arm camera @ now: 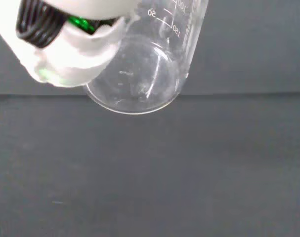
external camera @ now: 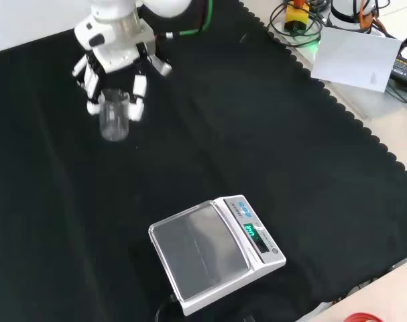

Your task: Put the beaker on the electronic balance.

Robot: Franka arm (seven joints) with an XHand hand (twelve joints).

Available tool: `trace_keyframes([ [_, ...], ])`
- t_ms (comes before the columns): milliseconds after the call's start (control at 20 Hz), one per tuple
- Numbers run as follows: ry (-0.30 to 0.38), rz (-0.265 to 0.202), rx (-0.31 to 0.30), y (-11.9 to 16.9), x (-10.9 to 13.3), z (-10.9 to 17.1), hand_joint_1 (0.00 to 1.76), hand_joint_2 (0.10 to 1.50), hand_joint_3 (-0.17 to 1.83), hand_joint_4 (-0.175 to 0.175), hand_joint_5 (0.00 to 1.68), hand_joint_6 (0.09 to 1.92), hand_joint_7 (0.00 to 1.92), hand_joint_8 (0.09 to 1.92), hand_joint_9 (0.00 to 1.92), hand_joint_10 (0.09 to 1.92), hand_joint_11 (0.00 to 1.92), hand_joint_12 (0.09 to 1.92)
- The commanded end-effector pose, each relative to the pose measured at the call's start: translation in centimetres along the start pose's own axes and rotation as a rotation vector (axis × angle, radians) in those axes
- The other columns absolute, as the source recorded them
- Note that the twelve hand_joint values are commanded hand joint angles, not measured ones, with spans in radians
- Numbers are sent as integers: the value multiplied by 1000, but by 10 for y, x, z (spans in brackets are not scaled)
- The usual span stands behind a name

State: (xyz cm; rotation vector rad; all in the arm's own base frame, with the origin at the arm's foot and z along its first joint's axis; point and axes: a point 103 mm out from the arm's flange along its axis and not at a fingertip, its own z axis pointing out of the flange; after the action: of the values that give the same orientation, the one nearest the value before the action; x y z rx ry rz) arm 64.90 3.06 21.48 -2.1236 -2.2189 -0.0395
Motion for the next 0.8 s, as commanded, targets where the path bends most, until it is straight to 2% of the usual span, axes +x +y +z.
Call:
trace_keyframes([
  [50,4,-156,45,9,100,7,1138,718,447,175,1415,312,1077,862,1051,642,532,1391],
  [100,7,-204,48,8,125,6,1138,718,447,175,1415,312,1077,862,1053,642,532,1390],
  [250,9,-283,50,2,159,7,1137,718,447,175,1415,313,1079,861,1057,642,533,1388],
  [350,14,-319,54,-3,174,8,1137,718,448,175,1414,314,1081,861,1060,642,534,1387],
  [500,18,-404,67,-12,214,13,1137,718,448,175,1414,315,1084,860,1063,641,536,1385],
  [700,49,-466,95,-18,245,28,1137,718,448,175,1413,316,1086,858,1066,640,539,1383],
  [800,56,-481,108,-19,252,37,1137,718,449,175,1412,317,1086,857,1068,640,540,1381],
])
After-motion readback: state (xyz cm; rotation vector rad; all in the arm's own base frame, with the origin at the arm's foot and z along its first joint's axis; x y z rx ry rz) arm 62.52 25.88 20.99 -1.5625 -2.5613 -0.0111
